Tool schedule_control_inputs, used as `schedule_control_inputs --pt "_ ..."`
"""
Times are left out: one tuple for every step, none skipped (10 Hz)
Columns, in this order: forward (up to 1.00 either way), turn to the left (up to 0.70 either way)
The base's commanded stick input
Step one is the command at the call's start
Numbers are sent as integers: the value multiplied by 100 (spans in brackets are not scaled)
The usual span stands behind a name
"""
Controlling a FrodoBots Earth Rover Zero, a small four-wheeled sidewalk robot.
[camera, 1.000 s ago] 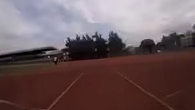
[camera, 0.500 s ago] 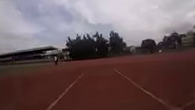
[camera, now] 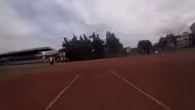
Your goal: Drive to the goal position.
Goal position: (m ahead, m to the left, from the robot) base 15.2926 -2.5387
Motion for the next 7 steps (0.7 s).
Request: schedule_control_inputs --pt "70 0" --pt "70 0" --pt "70 0" --pt "70 0" --pt "70 0" --pt "70 0" --pt "70 0"
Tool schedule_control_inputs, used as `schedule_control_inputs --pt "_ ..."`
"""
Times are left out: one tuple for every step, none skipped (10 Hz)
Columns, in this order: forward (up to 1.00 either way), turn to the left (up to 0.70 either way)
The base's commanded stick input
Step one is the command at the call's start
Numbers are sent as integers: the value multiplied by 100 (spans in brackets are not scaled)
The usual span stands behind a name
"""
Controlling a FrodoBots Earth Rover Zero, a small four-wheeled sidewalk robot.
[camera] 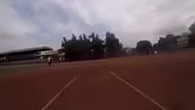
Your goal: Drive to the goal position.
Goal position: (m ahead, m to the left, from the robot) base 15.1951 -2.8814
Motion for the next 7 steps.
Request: schedule_control_inputs --pt "70 0" --pt "70 0" --pt "70 0" --pt "70 0" --pt "70 0" --pt "70 0" --pt "70 0"
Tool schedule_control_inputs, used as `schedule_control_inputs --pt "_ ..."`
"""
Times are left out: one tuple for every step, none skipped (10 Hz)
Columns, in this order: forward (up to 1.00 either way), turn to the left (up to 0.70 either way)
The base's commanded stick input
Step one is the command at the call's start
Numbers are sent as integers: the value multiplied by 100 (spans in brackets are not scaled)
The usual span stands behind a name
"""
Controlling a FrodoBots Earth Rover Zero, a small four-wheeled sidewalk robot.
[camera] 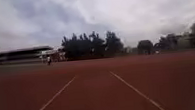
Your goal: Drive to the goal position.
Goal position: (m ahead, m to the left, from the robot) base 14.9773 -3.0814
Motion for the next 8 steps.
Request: schedule_control_inputs --pt "70 0" --pt "70 0" --pt "70 0" --pt "70 0" --pt "70 0" --pt "70 0" --pt "70 0" --pt "70 0"
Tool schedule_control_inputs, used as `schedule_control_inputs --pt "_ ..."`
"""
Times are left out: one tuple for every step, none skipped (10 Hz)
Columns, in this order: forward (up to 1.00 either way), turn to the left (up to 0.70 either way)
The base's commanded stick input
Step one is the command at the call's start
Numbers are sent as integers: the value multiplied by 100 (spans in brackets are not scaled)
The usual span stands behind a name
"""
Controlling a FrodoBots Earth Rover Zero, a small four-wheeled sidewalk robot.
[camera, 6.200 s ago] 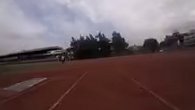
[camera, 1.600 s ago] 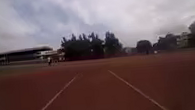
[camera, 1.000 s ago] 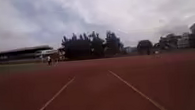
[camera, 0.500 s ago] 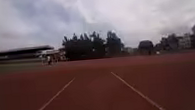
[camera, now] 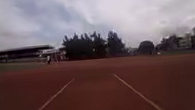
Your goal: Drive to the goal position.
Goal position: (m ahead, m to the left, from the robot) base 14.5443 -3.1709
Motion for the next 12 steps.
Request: schedule_control_inputs --pt "70 0" --pt "70 0" --pt "70 0" --pt "70 0" --pt "70 0" --pt "70 0" --pt "70 0" --pt "70 0" --pt "70 0" --pt "70 0" --pt "70 0" --pt "70 0"
